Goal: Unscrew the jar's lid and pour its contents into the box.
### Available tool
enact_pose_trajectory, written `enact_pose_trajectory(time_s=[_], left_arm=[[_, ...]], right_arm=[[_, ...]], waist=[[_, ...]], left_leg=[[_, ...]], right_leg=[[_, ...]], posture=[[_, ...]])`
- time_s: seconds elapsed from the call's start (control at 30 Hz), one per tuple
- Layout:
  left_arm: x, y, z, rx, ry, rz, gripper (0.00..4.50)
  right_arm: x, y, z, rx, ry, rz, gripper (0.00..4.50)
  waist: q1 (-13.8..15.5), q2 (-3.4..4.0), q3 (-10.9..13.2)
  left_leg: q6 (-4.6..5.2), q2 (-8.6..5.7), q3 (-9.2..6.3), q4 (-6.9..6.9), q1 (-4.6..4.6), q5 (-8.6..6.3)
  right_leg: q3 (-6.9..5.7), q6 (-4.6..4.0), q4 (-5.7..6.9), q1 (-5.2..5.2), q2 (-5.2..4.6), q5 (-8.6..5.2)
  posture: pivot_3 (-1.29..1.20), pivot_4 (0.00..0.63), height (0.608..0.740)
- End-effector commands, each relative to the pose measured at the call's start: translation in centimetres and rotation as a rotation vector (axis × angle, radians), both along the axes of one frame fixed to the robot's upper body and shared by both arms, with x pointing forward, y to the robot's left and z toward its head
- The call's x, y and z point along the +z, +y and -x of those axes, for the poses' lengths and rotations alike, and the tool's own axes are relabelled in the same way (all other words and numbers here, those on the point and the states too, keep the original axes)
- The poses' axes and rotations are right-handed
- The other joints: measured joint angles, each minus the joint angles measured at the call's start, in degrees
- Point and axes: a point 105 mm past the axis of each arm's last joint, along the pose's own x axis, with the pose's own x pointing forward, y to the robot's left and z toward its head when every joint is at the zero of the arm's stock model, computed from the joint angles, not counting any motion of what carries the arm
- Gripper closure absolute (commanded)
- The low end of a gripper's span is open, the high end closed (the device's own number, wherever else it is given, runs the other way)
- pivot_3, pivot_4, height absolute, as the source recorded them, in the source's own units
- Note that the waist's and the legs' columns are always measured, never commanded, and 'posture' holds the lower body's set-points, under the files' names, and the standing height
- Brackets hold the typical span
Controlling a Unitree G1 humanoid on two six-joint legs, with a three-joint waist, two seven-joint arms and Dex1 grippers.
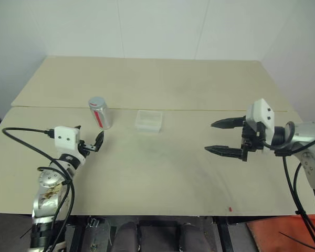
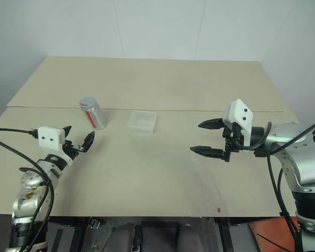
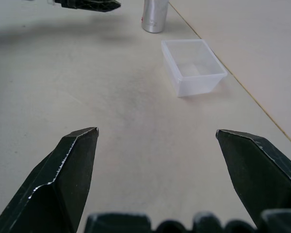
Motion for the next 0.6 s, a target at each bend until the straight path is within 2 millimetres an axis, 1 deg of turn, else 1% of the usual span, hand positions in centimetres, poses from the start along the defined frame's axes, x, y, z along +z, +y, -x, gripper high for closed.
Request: enact_pose_trajectory(time_s=[0.03, 0.23, 0.37, 0.6], left_arm=[[1.0, 0.1, -1.3, -0.004, -0.06, 0.004, 0.04], [0.9, -0.2, -3.3, -0.067, -0.063, 0.024, 0.04], [0.7, -0.7, -4.3, -0.112, -0.044, -0.004, 0.04], [0.9, 0.0, -5.6, -0.112, -0.057, -0.019, 0.04]], right_arm=[[1.1, 0.3, 0.4, 0.017, -0.045, -0.001, 0.0], [1.4, 0.4, 0.8, 0.014, -0.049, -0.013, 0.0], [1.5, 0.5, 1.1, 0.01, -0.053, -0.015, 0.0], [1.4, 0.6, 1.7, 0.009, -0.051, -0.022, 0.0]], waist=[[0.0, 0.0, 0.0], [0.01, 0.0, 0.0], [0.0, 0.0, 0.0], [-0.01, 0.0, 0.0]], left_leg=[[0.0, 0.0, -0.01, 0.0, 0.02, 0.0], [0.0, -0.01, 0.0, 0.0, -0.03, 0.0], [-0.01, -0.01, 0.03, 0.0, -0.05, 0.01], [-0.01, -0.01, 0.01, 0.0, -0.05, 0.01]], right_leg=[[0.0, 0.0, 0.0, 0.02, 0.0, 0.0], [-0.03, 0.01, -0.03, -0.01, -0.01, 0.0], [-0.06, 0.01, -0.02, -0.01, 0.0, 0.01], [-0.06, 0.02, -0.02, -0.01, -0.01, 0.01]], posture=[[0.0, 0.15, 0.74], [0.0, 0.15, 0.74], [0.0, 0.15, 0.74], [0.0, 0.15, 0.74]])
